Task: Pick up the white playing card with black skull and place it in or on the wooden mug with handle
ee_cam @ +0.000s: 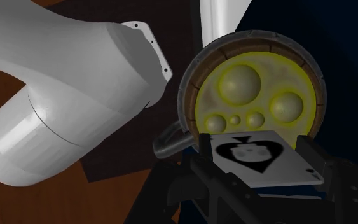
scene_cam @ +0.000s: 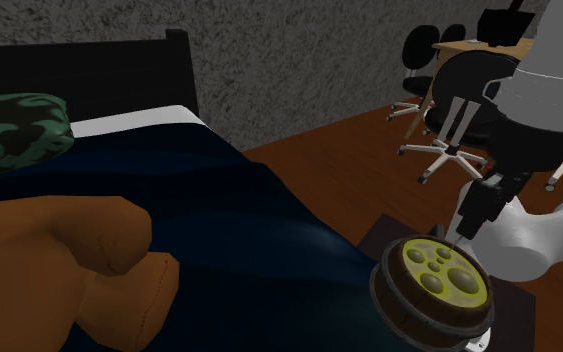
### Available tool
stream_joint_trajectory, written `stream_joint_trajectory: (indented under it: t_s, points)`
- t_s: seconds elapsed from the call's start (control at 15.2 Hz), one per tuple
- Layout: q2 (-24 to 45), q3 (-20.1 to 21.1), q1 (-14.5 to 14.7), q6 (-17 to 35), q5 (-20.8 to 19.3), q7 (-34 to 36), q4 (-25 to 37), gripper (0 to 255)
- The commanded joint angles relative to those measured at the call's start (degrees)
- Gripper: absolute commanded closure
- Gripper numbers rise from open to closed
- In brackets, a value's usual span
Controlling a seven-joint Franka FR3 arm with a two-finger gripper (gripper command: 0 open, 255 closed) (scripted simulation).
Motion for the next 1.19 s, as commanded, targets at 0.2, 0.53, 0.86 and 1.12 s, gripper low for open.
stream_joint_trajectory:
  t_s: [0.2, 0.53, 0.86, 1.12]
  points:
    - [-2.2, 1.0, 0.5, 2.5, 0.9, -0.5, -4.7, 255]
    - [-2.9, 1.4, 0.7, 3.3, 1.3, -0.7, -6.3, 255]
    - [-2.9, 1.4, 0.7, 3.3, 1.3, -0.7, -6.3, 255]
    - [-2.9, 1.4, 0.7, 3.3, 1.3, -0.7, -6.3, 0]
